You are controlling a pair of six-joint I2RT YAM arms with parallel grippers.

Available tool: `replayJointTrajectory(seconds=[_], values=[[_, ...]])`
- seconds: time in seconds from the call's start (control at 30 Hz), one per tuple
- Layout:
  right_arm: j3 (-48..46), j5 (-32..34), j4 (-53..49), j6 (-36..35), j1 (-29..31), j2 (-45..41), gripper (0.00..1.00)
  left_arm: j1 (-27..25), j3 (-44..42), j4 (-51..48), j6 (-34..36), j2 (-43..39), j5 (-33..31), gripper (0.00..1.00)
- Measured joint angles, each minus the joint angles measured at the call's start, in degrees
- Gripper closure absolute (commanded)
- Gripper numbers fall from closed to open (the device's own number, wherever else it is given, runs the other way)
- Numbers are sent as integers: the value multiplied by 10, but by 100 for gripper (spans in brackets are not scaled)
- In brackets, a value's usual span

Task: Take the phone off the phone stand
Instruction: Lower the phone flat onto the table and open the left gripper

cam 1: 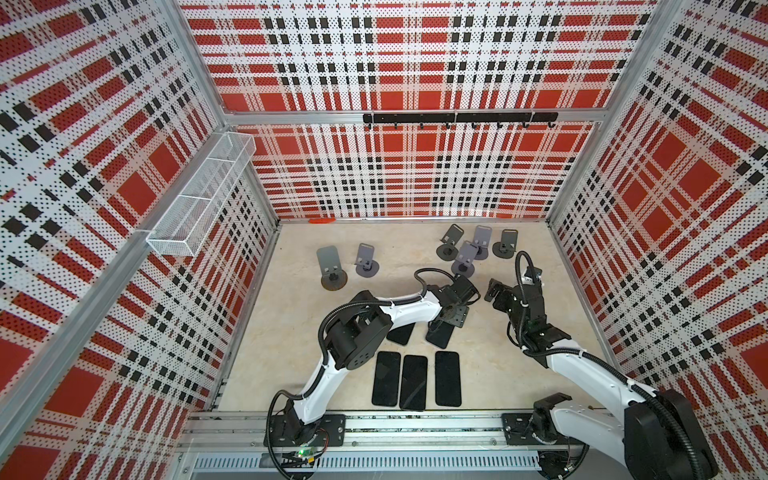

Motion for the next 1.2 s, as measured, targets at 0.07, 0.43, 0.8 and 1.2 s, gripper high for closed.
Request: replayJointTrajectory(seconds=[0.07, 0.43, 0.8, 1.2], values=[[0, 0, 0, 0, 0, 0, 0, 0, -1, 1, 0, 0, 0, 28], [0, 2, 0, 0, 0, 0, 0, -6, -7, 12, 0, 0, -14, 22], [0, 4, 0, 0, 0, 0, 0, -10, -9, 16, 1, 0, -22, 20], [0, 4, 0, 0, 0, 0, 0, -10, -9, 17, 4, 0, -21, 17]])
